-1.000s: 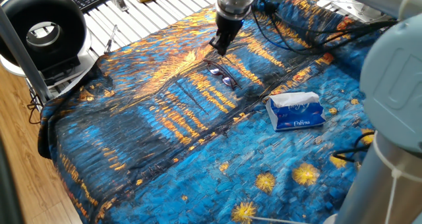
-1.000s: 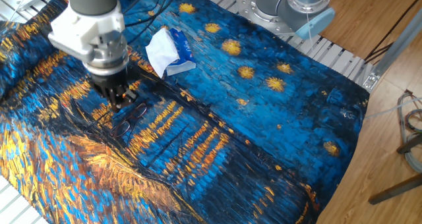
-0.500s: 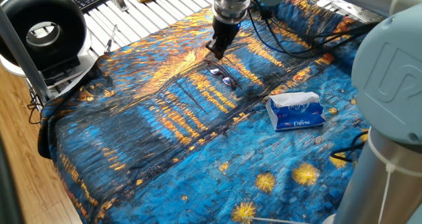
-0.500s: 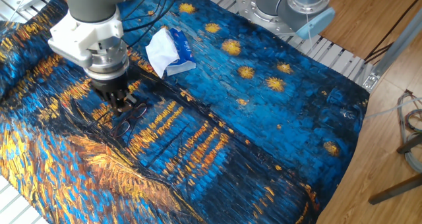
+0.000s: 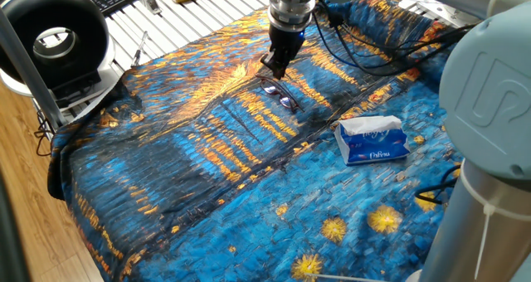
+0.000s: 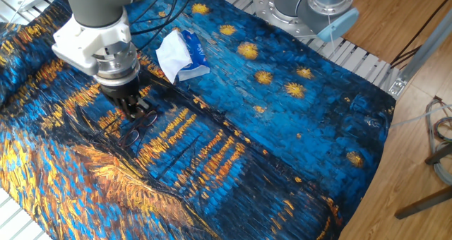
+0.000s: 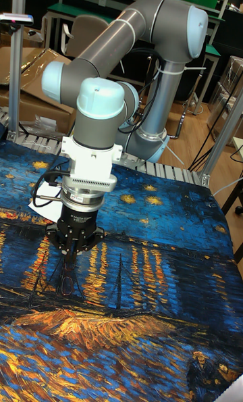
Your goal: Unfold the leg of the glasses (with one hand)
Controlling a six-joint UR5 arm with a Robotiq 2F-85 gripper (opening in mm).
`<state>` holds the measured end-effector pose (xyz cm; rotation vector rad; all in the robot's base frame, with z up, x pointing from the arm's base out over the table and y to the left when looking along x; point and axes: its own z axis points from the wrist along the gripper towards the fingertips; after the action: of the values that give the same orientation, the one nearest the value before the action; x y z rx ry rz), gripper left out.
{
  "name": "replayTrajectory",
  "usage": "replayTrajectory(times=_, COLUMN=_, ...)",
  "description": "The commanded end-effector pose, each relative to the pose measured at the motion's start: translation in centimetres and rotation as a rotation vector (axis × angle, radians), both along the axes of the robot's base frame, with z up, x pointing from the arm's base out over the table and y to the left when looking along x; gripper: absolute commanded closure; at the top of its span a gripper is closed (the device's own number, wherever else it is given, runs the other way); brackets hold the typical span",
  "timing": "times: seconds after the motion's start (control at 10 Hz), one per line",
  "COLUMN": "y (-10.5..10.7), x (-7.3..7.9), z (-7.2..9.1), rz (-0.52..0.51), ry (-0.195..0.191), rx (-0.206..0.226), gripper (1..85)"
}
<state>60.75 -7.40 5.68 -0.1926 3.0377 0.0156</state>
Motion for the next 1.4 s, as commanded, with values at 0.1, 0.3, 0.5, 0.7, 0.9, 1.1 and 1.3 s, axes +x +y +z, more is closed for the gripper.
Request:
replayTrajectory(times=0.1, y=-0.1, x=0.4, z=0.1, rz=0.023, ry=-0.017, rx=0.0, gripper=62.3)
replayTrajectory(times=0.3, y=0.4, x=1.1, z=-0.3, rz=0.04, ry=-0.036, rx=0.018, gripper=60.0)
replayTrajectory(times=0.5, y=0.1, x=1.7, z=-1.4, rz=0.06, ry=-0.053, rx=0.023, gripper=58.3)
replayTrajectory(times=0.7, y=0.4, x=2.0, z=-2.4, rz=0.061, ry=-0.067, rx=0.027, gripper=56.7)
replayTrajectory(times=0.9, y=0.5, x=2.1, z=-2.6, rz=0.064, ry=-0.067, rx=0.023, gripper=56.7)
replayTrajectory(times=1.1, y=0.4, x=2.3, z=-2.8, rz=0.07, ry=-0.069, rx=0.022, gripper=57.0)
replayTrajectory(times=1.3, y=0.3, x=2.6, z=-3.1, rz=0.076, ry=-0.072, rx=0.022, gripper=57.0)
